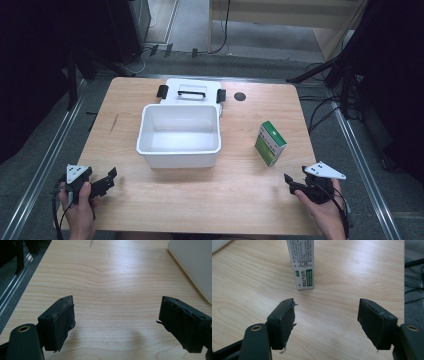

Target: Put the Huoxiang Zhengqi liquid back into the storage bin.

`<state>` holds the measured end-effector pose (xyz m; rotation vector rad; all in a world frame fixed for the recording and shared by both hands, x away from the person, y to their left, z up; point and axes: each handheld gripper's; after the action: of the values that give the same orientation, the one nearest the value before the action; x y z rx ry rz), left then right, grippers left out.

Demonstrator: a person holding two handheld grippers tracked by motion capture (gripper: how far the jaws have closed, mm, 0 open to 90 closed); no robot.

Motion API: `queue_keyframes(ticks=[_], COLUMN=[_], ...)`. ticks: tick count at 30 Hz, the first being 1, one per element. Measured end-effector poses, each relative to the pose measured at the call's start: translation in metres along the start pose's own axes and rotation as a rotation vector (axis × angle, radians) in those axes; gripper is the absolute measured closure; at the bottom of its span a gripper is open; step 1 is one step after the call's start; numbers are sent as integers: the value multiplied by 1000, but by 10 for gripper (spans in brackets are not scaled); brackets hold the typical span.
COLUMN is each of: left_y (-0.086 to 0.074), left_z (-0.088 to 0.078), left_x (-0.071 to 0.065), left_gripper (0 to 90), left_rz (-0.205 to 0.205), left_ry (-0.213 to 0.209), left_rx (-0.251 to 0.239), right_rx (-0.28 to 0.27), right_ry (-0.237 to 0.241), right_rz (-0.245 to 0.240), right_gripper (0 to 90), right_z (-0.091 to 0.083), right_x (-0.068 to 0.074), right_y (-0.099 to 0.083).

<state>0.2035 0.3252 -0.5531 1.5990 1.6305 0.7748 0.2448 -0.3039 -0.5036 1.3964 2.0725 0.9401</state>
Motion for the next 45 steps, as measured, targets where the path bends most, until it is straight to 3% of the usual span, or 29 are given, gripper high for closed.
queue_keyframes(ticks=[3,4,5,7,8,17,19,21,23,29,35,45], left_y=[0,0,0,0,0,0,0,0,0,0,0,0], left_z=[0,0,0,0,0,0,0,0,0,0,0,1], left_x=[0,0,0,0,0,0,0,0,0,1,1,1], left_gripper=[143,143,143,142,143,143,143,142,143,143,143,143], left_rz=[1,2,0,0,0,-5,-6,-7,-9,-6,-5,-5], left_ry=[-1,-1,-1,-2,-2,-5,-6,-5,-5,-4,-7,-9], left_rx=[-1,-1,-1,-1,0,-1,0,0,0,5,7,11], right_rx=[79,79,122,139,186,310,368,386,457,551,599,620], right_ry=[4,4,4,4,10,17,26,25,31,32,41,42], right_rz=[-15,-15,-26,-31,-47,-72,-79,-80,-102,-120,-123,-151], right_gripper=[301,301,291,286,282,273,257,251,246,237,230,249], right_z=[0,0,1,2,3,12,16,17,21,23,25,32], right_x=[2,2,4,5,7,11,11,12,14,16,19,29], right_y=[12,12,19,22,29,55,64,67,79,103,120,145])
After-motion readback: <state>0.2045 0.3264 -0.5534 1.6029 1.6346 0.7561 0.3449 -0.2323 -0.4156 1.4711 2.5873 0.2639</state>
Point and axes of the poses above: each handheld gripper's, and its own axes: z roughly forward along the jaws, y roughly out of its top, x roughly to its left, and after that the axes turned 4 degrees about z, right-handed
